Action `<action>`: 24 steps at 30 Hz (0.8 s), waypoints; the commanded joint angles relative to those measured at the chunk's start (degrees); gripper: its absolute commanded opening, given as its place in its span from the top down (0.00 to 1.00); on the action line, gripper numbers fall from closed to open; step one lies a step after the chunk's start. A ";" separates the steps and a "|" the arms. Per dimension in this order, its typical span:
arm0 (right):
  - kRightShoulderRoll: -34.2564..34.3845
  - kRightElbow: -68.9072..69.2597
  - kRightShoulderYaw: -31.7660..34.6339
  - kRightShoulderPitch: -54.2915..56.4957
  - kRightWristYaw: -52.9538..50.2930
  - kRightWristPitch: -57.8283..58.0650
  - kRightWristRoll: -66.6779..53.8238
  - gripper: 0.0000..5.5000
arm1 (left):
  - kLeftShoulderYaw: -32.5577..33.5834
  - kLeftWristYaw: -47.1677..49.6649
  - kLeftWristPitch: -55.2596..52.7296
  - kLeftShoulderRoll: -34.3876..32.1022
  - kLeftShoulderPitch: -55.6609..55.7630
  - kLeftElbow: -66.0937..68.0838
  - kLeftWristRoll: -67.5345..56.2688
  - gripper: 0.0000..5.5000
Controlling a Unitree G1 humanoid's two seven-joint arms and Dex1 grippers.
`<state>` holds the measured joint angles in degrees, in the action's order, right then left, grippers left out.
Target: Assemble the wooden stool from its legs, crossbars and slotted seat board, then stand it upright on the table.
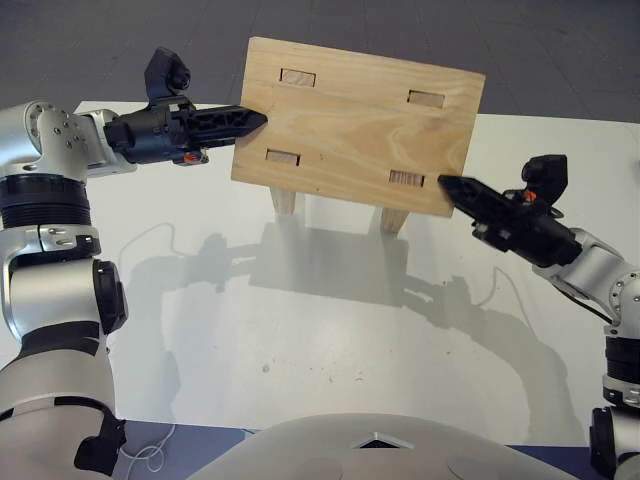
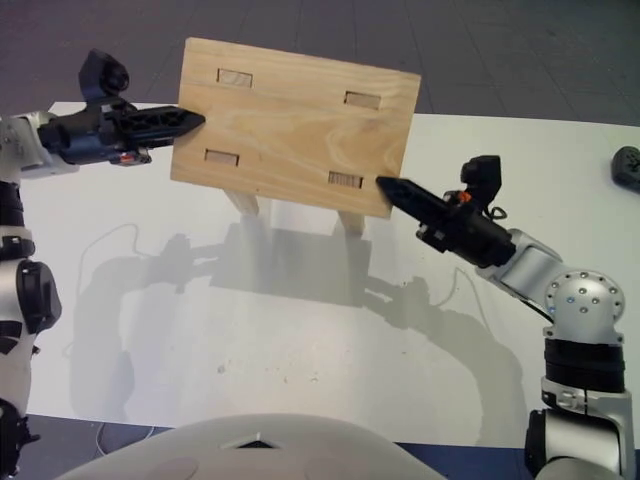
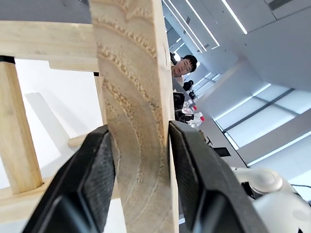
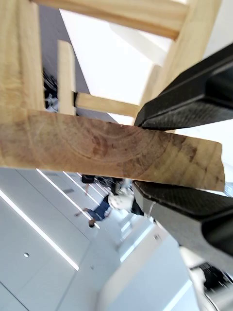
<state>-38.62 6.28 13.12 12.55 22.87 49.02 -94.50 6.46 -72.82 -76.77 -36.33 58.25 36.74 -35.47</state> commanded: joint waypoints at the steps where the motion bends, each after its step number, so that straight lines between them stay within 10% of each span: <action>1: 5.32 3.10 3.07 4.74 -18.75 -5.68 -3.09 0.52 | 2.66 17.93 -1.97 6.44 3.71 4.85 5.37 0.71; 15: 14.86 15.21 1.40 -8.59 -24.80 -8.01 -3.68 0.10 | 22.78 42.99 0.91 14.73 4.30 6.24 -0.62 0.71; 24: 18.75 21.22 -1.14 -14.34 -26.19 -10.08 -2.64 0.02 | 29.48 54.92 6.51 16.13 3.90 8.44 -2.99 0.41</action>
<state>-20.64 25.28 12.47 -0.04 -2.53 39.58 -97.60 34.81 -20.66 -70.46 -20.58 63.78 44.73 -38.48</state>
